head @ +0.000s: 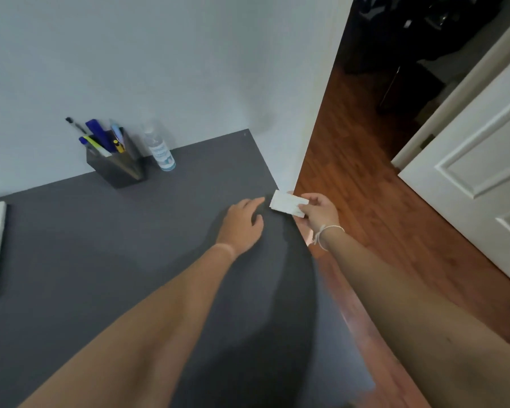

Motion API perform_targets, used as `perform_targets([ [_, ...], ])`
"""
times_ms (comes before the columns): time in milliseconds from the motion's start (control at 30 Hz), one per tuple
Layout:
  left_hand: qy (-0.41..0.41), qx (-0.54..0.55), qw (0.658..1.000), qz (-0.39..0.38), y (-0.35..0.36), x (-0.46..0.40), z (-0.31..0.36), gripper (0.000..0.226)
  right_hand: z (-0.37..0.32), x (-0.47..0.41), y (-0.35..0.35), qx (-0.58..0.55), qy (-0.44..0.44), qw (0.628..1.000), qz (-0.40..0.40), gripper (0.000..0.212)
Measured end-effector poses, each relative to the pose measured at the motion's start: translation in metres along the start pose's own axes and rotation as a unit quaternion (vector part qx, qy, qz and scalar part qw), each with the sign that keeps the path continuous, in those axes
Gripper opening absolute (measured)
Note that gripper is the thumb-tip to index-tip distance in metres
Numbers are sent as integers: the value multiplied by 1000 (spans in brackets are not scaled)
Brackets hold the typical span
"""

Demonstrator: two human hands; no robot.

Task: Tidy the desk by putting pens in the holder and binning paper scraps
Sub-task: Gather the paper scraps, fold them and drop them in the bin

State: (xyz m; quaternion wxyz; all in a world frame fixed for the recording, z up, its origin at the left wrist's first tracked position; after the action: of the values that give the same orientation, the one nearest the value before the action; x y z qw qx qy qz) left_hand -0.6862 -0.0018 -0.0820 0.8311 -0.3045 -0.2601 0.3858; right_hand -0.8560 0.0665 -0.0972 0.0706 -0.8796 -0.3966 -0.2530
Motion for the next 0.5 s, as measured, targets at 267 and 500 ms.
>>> perform_targets([
  [267, 22, -167, 986, 10, 34, -18, 14, 52, 22, -79, -23, 10, 61, 998, 12, 27],
  [500, -15, -215, 975, 56, 45, -23, 17, 56, 62, -134, -31, 64, 115, 991, -5, 31],
])
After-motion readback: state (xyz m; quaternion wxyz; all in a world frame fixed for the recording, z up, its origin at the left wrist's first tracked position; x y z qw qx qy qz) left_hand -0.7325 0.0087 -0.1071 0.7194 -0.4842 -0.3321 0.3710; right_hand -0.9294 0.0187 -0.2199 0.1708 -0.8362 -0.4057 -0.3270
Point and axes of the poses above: each hand's wrist, its own x-axis away from the middle knuckle, its own y-axis out of the palm, z = x × y, the point moved 6 cm from there along -x, towards the middle knuckle, and after that the axes turned 4 degrees about -z, right-handed, at the moved point
